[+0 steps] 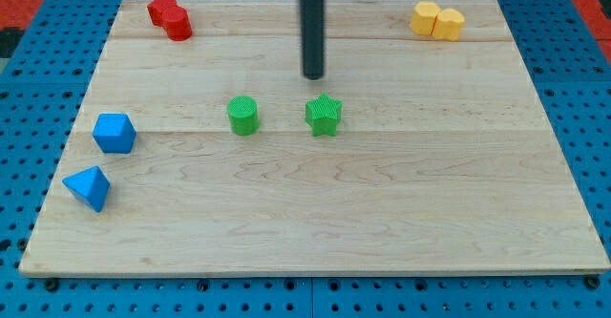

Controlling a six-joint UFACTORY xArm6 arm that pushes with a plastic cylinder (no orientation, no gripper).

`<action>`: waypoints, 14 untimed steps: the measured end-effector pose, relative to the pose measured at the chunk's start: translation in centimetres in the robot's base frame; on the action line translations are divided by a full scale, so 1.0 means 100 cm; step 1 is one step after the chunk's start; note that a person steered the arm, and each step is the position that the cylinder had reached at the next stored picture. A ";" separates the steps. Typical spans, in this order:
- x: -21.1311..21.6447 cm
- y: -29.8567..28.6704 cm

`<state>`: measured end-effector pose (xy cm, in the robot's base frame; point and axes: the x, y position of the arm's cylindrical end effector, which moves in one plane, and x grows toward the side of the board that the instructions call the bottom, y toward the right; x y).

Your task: Slide the green star towards the bottom right

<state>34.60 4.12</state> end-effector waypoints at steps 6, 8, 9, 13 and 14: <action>0.041 -0.020; 0.102 0.045; 0.090 0.061; 0.110 0.048; 0.088 0.050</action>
<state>43.37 9.17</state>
